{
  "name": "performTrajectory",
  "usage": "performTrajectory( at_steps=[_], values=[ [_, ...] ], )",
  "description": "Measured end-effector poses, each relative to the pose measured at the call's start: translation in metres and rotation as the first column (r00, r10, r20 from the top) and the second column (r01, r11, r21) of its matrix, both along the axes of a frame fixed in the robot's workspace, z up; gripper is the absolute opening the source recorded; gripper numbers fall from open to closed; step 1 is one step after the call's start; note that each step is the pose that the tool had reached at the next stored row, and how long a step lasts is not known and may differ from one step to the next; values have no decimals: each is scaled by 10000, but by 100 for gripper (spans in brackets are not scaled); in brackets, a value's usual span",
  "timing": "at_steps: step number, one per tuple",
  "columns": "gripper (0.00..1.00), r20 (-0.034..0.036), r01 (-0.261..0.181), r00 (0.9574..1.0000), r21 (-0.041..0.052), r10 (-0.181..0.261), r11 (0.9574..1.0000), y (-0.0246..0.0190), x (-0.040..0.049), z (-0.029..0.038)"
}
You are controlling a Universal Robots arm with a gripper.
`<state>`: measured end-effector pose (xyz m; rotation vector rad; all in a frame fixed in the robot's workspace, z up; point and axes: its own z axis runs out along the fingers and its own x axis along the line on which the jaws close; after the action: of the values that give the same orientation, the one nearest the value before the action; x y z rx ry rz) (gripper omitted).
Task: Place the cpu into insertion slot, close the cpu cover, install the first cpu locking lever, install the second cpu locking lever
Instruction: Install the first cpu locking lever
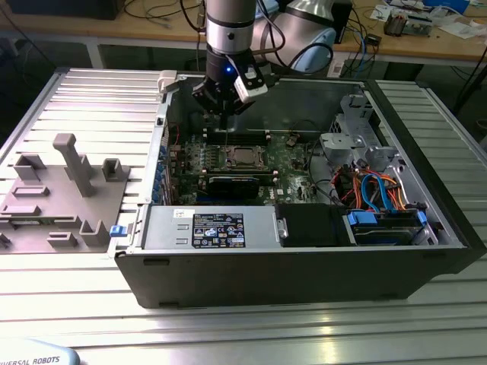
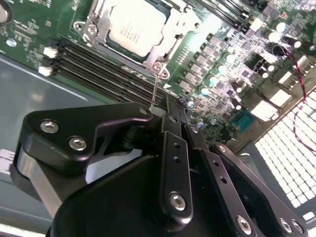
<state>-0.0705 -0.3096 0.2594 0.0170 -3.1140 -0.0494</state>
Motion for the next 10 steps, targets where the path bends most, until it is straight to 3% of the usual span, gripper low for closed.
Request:
performTrajectory(
  at_steps=[5,10],
  values=[
    [11,-27,-23,10000,1,23,10000,0,59,-9],
    [11,-55,-53,10000,1,53,10000,1,79,-69]
  ],
)
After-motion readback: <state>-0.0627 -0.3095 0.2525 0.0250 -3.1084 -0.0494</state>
